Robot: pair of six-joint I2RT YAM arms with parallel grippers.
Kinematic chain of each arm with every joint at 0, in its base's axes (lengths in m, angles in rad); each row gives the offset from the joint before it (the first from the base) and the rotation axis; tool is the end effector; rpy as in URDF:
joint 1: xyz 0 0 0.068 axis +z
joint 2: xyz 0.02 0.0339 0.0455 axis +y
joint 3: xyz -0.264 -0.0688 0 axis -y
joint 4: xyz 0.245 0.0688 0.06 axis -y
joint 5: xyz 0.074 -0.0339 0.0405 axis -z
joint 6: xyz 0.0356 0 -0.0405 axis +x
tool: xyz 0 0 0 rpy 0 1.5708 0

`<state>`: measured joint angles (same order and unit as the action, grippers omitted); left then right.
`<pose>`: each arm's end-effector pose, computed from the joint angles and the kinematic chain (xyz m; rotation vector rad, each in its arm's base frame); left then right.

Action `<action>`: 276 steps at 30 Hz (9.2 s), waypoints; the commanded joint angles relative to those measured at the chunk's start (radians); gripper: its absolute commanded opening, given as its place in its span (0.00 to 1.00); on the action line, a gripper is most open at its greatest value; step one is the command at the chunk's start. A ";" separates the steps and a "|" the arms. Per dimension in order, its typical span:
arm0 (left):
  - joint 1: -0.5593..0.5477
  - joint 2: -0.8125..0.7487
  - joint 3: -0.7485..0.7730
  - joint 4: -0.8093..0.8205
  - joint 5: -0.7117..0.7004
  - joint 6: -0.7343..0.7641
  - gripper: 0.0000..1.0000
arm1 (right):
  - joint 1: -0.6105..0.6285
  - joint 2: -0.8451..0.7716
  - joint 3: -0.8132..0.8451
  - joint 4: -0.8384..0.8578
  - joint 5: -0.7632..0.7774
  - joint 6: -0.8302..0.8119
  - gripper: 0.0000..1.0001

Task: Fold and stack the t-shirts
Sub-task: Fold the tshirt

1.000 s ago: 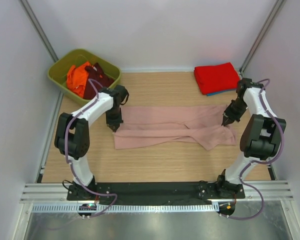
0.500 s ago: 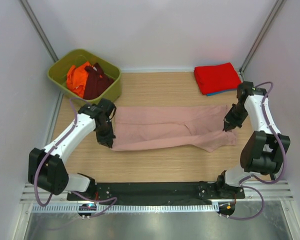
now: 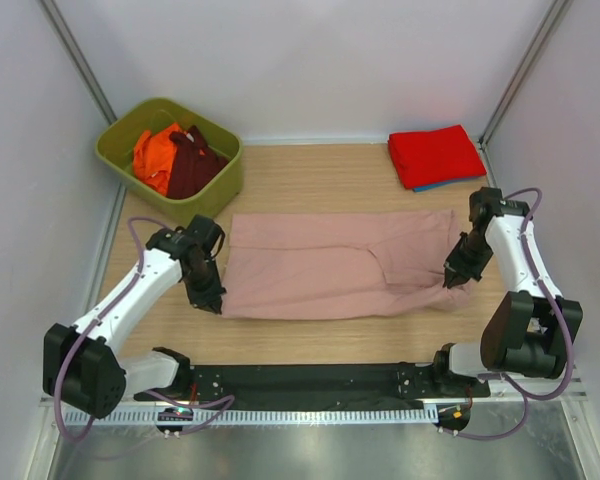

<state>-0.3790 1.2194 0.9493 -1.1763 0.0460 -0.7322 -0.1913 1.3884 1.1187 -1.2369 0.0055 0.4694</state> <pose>0.1804 -0.0736 0.2451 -0.5326 3.0092 -0.1601 0.2270 -0.0442 0.2563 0.9984 2.9108 0.0053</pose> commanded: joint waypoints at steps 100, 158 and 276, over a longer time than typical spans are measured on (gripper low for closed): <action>0.097 0.752 0.591 -0.012 -0.150 0.126 0.00 | 0.030 0.512 0.480 0.146 -0.087 -0.011 0.01; -0.238 0.462 0.497 0.190 0.080 0.132 0.39 | -0.029 0.380 0.260 0.223 -0.010 -0.054 0.37; -0.238 0.445 0.422 0.172 0.163 0.160 0.39 | 0.049 0.666 0.297 0.866 -0.650 0.696 0.39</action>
<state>-0.6197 1.6688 1.3510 -1.0065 0.1844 -0.5922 -0.1390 2.0594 1.4132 -0.5266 -0.5545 1.0382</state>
